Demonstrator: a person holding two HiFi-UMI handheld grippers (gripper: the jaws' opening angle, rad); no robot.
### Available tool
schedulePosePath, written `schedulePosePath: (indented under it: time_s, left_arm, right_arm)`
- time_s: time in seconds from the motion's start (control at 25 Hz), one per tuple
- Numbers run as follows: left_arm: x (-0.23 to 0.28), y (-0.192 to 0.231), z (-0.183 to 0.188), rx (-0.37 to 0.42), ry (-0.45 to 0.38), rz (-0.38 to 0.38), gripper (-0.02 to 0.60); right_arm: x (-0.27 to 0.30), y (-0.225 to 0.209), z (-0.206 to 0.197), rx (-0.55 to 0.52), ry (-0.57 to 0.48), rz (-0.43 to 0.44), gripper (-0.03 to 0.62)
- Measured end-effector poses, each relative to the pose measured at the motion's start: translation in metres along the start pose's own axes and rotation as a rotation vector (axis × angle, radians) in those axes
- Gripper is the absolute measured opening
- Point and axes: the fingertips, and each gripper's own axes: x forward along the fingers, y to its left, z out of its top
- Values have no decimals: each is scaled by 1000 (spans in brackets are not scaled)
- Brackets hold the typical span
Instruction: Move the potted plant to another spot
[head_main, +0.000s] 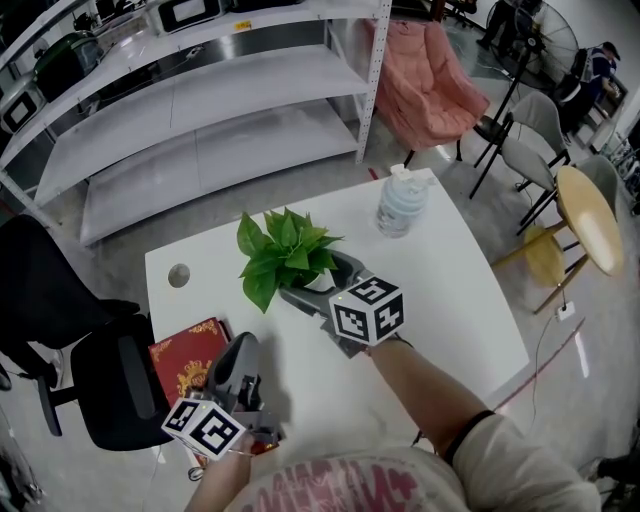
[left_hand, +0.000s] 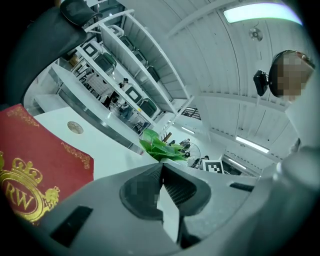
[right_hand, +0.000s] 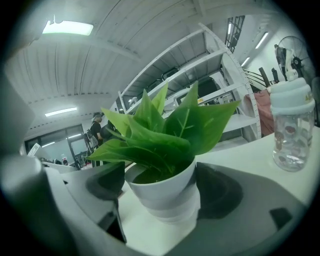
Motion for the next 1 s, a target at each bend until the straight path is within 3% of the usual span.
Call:
schedulePosePath:
  time_s: [0.4,1.0]
  left_arm:
    - [-5,-2,0,-20,-10,-18,3]
    - [-5,-18,2,-31,-28,-49,3]
  right_arm:
    - [-3,6,-9,-84,24,-27,459]
    - [-5,6,-13,-90,43,-62,460]
